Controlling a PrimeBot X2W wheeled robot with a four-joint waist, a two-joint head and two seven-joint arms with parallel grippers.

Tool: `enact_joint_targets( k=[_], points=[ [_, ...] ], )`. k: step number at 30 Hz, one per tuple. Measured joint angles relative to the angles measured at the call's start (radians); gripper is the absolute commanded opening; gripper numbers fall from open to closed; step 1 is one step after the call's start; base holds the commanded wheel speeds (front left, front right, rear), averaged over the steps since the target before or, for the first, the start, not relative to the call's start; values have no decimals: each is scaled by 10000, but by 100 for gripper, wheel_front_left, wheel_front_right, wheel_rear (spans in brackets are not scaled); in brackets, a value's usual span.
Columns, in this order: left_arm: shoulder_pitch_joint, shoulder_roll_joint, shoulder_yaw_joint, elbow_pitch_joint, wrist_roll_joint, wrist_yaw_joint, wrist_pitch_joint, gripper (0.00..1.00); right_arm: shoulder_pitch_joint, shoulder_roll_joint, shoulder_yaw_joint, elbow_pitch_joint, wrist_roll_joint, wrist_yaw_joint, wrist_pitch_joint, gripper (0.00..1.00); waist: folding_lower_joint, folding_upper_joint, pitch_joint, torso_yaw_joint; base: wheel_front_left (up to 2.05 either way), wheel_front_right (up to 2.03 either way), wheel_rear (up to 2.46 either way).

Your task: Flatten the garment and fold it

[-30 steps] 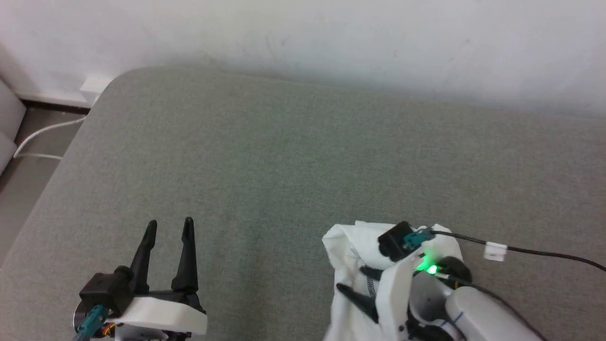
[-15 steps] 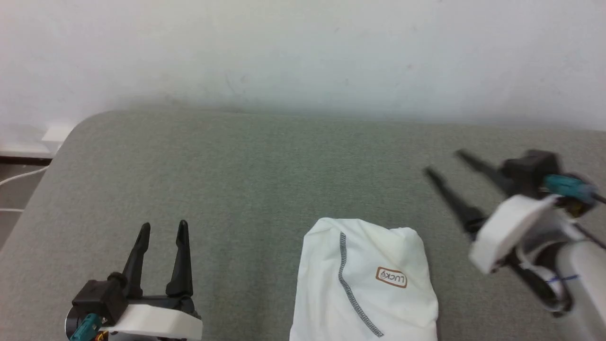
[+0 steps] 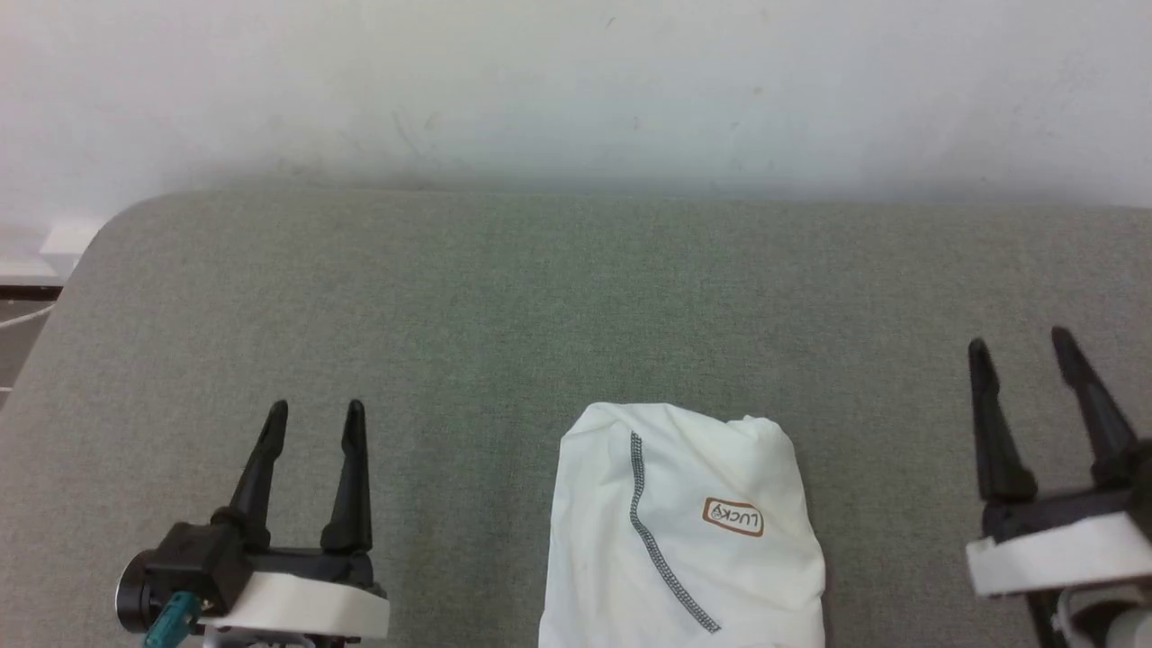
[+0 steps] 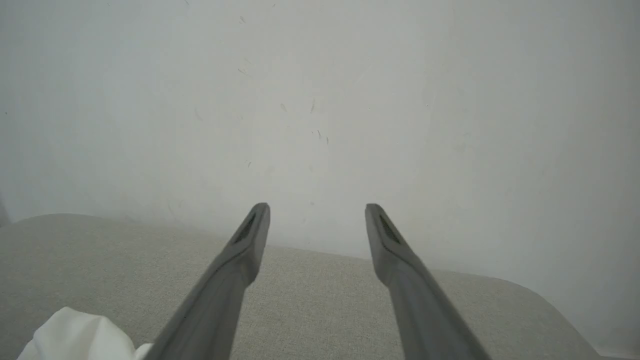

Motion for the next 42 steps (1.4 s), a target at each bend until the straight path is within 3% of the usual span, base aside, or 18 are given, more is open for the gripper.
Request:
enact_joint_targets(
  k=[5, 10, 18, 24, 27, 36, 37, 38, 42],
  points=[
    [15, -8, -40, -153, 203, -2, 0, 100, 689, 625, 8, -155, -155, 2, -291, 100, 0, 0, 100, 55, 0, 0, 0],
    [17, -8, -121, -153, 251, -2, 0, 100, 746, 721, 209, -102, 42, 2, 38, 100, 0, 0, 180, 65, 0, 0, 0],
    [-29, -19, -328, 19, 249, -2, 0, 100, 945, -111, 1465, 234, 2389, 6, 4387, 100, 0, 0, 465, 227, 0, 0, 0],
    [-200, -27, -504, 217, 222, -2, 0, 100, 922, -13, 1781, 1283, 3638, 0, 6982, 100, 0, 0, 673, 544, 0, 0, 0],
    [-240, -27, -610, 301, 163, -2, 0, 100, 687, 221, 1726, 1944, 3758, 0, 7371, 100, 1, 0, 765, 731, 0, 0, 0],
    [-267, -21, -577, 401, 159, -2, 0, 100, -129, 393, 2082, 3122, 3584, 8, 7133, 100, 0, 0, 894, 1226, 0, 0, 0],
    [-267, -21, -573, 407, 159, -2, 0, 100, -174, 366, 2178, 3200, 3557, 0, 7030, 35, 0, 0, 886, 1246, 0, 0, 0],
    [-267, -21, -562, 412, 159, -2, 0, 100, -215, 324, 2288, 3262, 3494, 0, 6888, 0, 0, 0, 870, 1251, 0, 0, 0],
    [-267, -19, -564, 412, 159, -2, 0, 100, -434, 151, 2824, 3528, 3066, 17, 6257, 0, 1, 0, 804, 1118, 0, 0, 0]
  ],
)
